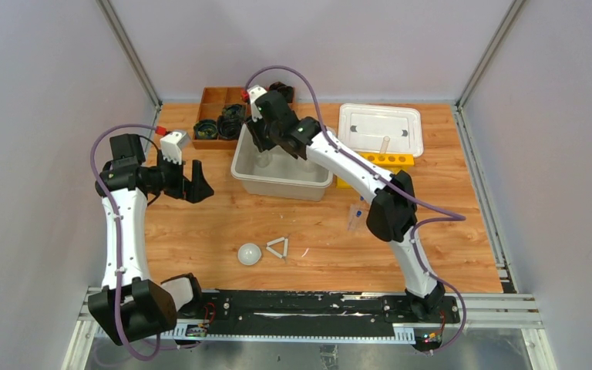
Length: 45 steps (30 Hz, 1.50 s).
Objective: Organize the chemistry lab equipment
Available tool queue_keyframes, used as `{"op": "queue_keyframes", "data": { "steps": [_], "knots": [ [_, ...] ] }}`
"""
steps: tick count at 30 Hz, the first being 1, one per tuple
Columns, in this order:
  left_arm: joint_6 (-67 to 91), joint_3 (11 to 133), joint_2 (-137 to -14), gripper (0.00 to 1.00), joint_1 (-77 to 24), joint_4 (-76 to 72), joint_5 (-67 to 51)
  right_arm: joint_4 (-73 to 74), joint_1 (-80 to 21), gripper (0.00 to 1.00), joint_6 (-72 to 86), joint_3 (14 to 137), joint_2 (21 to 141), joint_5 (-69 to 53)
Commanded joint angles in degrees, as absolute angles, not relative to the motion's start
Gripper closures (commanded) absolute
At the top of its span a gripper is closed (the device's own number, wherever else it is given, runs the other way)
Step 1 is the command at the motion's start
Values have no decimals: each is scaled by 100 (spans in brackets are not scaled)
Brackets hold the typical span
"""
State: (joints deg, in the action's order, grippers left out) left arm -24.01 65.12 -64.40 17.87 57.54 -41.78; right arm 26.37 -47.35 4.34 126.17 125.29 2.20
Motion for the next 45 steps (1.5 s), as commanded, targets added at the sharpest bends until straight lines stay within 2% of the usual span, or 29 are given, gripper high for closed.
{"op": "queue_keyframes", "data": {
  "steps": [1, 12, 19, 29, 36, 40, 45],
  "knots": [
    [-2331, 6513, -6274, 0, 1783, 5713, -4174, 3281, -4792, 65, 722, 12550, 12896, 90],
    [-2438, 6405, -5906, 0, 1784, 5713, -4272, 3891, -4728, 69, 963, 12748, 13493, -519],
    [-2908, 6234, -5694, 0, 1773, 5862, -4439, 3826, -4800, 72, 1231, 11942, 13145, -984],
    [-2836, 6359, -5765, 0, 1774, 5862, -4422, 3271, -5086, 73, 1707, 10999, 12493, -1056],
    [-2700, 6412, -5844, 0, 1777, 5862, -4361, 3556, -5177, 64, 1529, 11683, 12464, -560],
    [-2572, 6484, -5961, 0, 1778, 5862, -4260, 3627, -5174, 58, 1312, 11605, 11779, -20],
    [-2435, 6597, -6127, 0, 1780, 5862, -4187, 2885, -5444, 56, 1192, 10008, 10294, 294]
  ]
}}
